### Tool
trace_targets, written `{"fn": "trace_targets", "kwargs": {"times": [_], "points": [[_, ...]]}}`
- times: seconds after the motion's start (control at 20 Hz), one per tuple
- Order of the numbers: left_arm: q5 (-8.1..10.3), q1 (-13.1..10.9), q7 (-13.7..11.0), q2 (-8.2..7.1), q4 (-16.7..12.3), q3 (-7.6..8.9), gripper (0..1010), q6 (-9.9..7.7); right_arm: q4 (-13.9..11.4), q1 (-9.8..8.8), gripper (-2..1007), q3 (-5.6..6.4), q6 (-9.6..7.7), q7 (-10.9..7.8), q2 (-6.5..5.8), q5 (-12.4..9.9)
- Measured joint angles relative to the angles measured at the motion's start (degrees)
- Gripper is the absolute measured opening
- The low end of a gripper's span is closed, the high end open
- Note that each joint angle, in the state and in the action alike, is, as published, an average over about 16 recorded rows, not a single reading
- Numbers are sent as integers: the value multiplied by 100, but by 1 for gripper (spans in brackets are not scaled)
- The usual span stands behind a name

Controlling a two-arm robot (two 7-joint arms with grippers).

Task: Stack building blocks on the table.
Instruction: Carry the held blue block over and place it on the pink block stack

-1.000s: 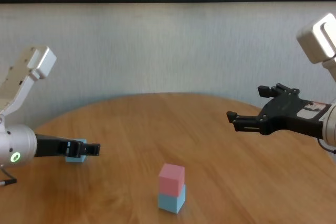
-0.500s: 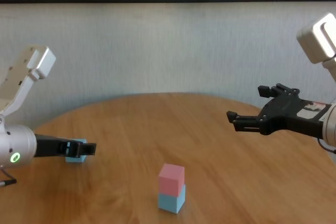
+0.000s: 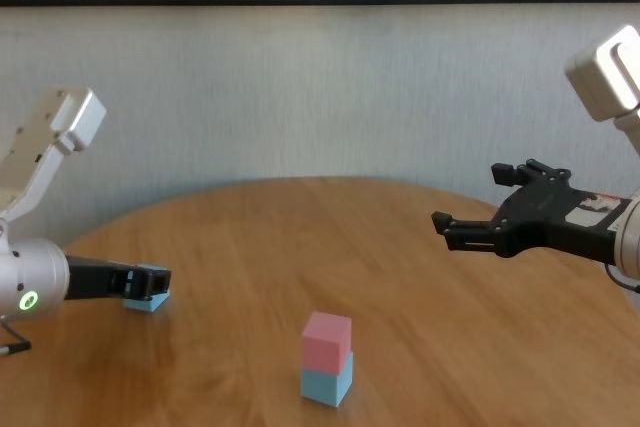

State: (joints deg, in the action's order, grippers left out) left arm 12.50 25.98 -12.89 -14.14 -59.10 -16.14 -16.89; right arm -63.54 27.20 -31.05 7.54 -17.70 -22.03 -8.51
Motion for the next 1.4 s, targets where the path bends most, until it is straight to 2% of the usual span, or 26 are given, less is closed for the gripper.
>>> {"fn": "trace_targets", "kwargs": {"times": [0.35,0.65,1.0,1.4], "points": [[-2,-68,-113,-37,-136,19,396,100,0,0,1001,0,0,0,0,0],[12,-248,-373,-172,-513,51,394,244,0,0,1001,0,0,0,0,0],[118,-481,-994,-440,-1175,-20,394,447,0,0,1001,0,0,0,0,0],[353,-499,-1916,-762,-1828,-366,394,505,0,0,1001,0,0,0,0,0]]}}
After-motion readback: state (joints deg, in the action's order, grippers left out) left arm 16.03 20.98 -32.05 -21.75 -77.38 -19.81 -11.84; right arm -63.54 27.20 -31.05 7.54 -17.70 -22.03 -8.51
